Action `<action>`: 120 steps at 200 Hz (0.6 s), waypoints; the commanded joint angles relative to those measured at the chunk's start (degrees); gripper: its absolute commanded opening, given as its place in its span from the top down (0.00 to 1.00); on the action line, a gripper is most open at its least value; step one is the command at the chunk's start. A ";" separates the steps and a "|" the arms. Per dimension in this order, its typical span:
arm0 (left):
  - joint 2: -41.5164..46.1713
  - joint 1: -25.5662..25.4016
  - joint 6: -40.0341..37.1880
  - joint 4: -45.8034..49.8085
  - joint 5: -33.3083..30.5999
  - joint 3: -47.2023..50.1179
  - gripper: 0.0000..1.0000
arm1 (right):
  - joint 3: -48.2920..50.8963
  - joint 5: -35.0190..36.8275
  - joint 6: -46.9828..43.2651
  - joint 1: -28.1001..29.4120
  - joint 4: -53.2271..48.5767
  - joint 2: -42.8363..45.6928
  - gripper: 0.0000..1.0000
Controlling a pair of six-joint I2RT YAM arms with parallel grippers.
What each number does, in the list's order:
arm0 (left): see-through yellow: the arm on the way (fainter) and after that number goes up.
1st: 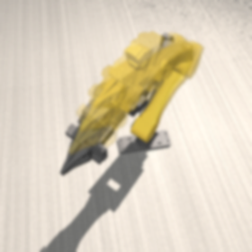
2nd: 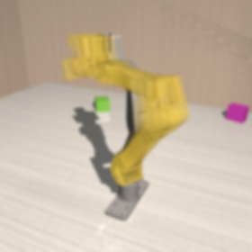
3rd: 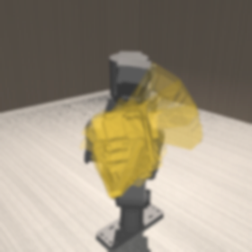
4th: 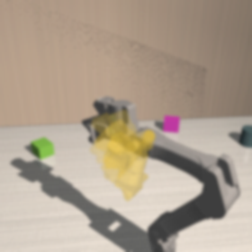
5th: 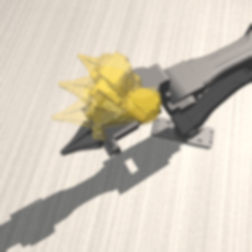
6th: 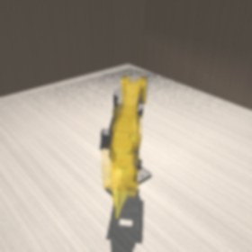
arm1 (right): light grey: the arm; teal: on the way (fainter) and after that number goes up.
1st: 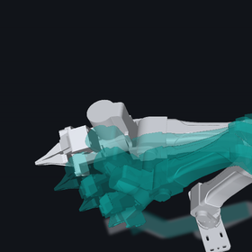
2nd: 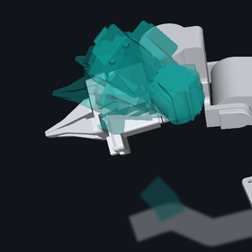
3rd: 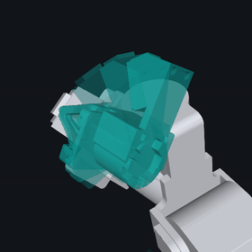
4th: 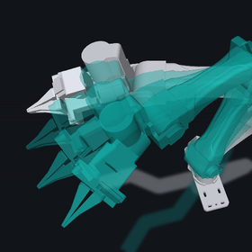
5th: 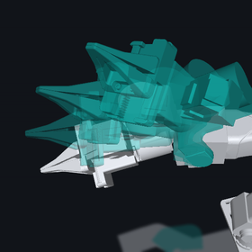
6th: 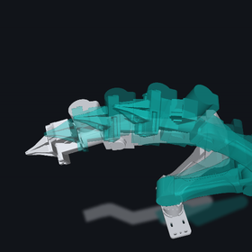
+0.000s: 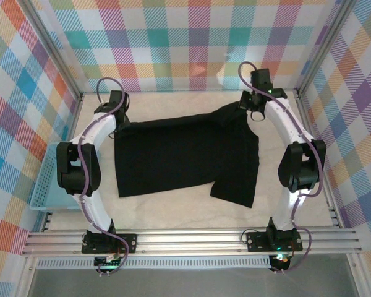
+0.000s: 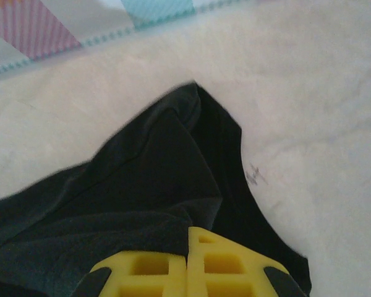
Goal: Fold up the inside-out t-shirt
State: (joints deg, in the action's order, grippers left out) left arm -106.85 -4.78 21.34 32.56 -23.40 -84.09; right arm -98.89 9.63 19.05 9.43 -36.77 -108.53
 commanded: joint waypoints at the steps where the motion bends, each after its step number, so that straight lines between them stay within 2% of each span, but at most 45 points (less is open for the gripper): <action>1: 1.58 1.45 0.36 -2.83 -0.15 2.54 1.00 | 5.35 -0.28 4.97 -0.20 0.84 2.18 1.00; 57: 0.41 2.92 0.05 -6.21 1.65 6.99 1.00 | 19.71 -0.91 10.70 -0.21 4.60 7.79 0.98; 90: 1.86 2.89 1.45 -6.89 2.55 10.65 0.90 | 23.84 -2.91 11.45 -0.21 5.61 8.73 0.92; 103: 3.20 2.91 2.19 -7.02 2.11 12.58 0.87 | 24.74 -3.56 11.25 -0.20 5.79 9.42 0.86; 120: 6.04 2.89 3.82 -6.85 1.19 14.98 0.72 | 24.71 -3.20 10.08 -0.22 5.24 10.57 0.70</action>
State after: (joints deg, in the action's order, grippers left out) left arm -106.17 -2.55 22.65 25.74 -20.60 -71.85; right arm -74.87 7.25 29.26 9.41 -32.16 -101.38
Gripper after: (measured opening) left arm 0.183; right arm 0.195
